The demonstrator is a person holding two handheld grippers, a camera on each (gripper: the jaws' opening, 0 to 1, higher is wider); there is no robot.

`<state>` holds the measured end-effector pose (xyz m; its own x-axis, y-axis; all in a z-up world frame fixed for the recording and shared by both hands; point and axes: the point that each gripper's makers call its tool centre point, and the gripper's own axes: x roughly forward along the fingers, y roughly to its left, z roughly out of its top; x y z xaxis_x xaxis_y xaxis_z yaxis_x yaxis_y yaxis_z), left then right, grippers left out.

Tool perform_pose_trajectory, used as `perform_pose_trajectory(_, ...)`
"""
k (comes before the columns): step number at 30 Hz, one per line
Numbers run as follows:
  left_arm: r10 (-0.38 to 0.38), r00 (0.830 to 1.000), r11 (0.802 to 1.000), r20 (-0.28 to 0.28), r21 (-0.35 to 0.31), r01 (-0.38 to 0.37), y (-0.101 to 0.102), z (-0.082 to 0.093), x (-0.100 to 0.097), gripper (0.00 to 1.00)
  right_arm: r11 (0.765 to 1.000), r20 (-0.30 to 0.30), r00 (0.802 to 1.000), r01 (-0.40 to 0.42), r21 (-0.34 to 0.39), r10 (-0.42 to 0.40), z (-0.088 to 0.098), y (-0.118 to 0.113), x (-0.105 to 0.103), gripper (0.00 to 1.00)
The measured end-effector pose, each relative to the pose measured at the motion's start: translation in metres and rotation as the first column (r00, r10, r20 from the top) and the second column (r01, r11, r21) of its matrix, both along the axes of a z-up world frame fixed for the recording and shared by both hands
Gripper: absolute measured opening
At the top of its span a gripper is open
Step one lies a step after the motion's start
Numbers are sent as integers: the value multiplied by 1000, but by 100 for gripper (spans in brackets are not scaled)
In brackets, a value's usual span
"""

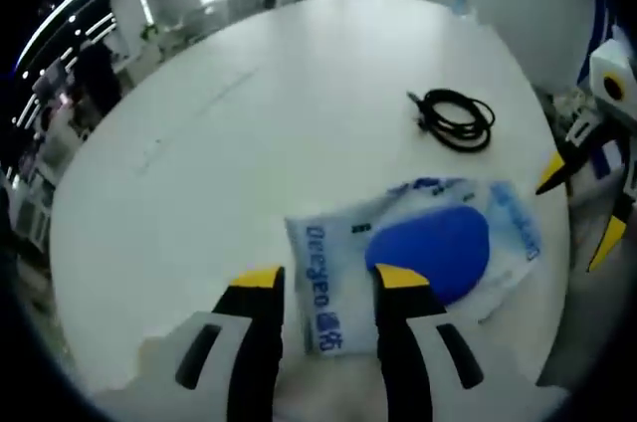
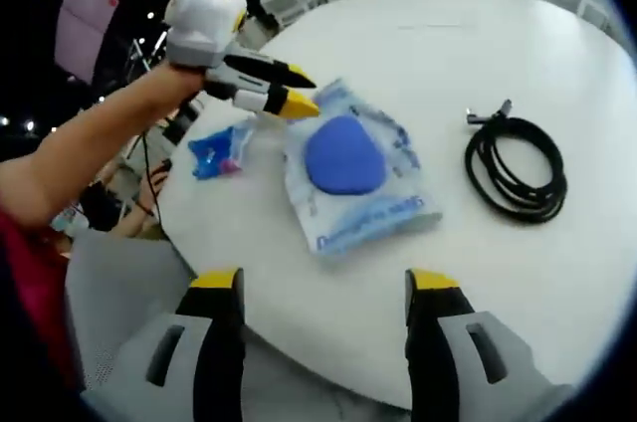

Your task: Arrange the tabletop items into an orderly group along one side of the table until the central work area is clear of visible clutter.

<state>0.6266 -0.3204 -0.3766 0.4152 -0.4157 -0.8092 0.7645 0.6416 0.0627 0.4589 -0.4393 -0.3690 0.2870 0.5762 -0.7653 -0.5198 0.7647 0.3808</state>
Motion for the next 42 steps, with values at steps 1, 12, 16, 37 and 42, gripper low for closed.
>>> perform_pose_trajectory(1,6,1000,1000,-7,6,-6,0,-2,1,34,1000,-5,1000,-2,-1,2,-2,1,0,64)
perform_pose_trajectory(12,35,999,999,-39,13,-35,4,-12,4,23,1000,-74,997,16,13,-15,-15,9,8,60)
perform_pose_trajectory(16,38,998,999,-42,18,-37,4,-13,3,23,999,-95,995,30,38,-26,-17,15,12,58)
perform_pose_trajectory(37,40,998,999,-45,38,-39,0,-11,-10,10,985,-31,984,174,-13,-175,-19,-18,54,35)
perform_pose_trajectory(42,30,999,998,-38,55,-28,-1,-11,-18,8,983,-5,983,181,-41,-182,-22,-25,59,28)
